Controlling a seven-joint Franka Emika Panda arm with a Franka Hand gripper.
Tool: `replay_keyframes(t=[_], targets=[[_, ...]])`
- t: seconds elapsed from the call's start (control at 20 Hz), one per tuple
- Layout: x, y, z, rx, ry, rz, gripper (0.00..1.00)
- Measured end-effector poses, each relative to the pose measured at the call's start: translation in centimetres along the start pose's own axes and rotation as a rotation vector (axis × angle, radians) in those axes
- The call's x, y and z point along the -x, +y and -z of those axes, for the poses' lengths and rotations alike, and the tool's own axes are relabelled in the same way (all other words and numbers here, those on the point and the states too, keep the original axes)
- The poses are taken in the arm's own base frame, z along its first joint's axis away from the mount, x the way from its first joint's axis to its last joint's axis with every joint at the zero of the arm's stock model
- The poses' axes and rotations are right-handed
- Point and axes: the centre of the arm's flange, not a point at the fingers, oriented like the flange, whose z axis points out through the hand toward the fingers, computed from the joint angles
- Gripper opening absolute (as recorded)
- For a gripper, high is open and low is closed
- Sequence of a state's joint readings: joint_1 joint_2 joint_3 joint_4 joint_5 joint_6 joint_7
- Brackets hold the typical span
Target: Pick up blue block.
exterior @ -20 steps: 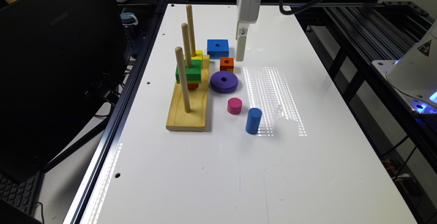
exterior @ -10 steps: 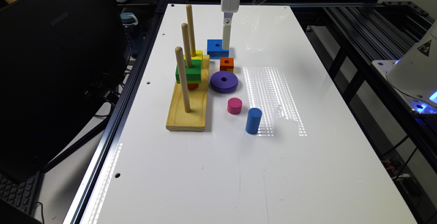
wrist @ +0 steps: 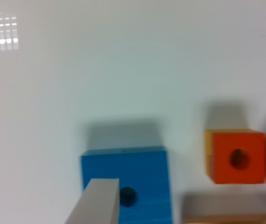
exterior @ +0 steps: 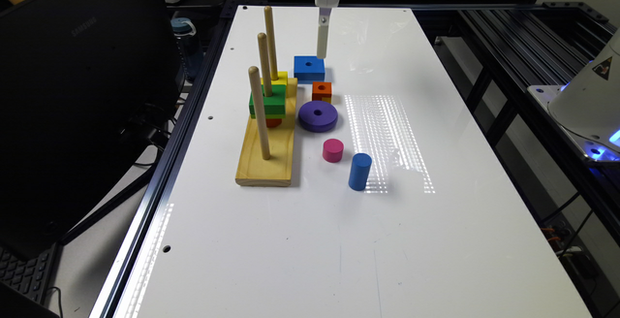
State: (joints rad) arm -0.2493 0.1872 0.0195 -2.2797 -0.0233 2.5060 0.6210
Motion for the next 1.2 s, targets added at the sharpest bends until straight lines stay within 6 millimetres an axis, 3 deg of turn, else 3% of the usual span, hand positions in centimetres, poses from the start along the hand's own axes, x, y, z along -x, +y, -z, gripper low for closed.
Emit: replay_keyframes(t=[1.2], targets=[[-2.0, 1.2, 0.0, -0.003, 0.009, -0.004, 1.00]])
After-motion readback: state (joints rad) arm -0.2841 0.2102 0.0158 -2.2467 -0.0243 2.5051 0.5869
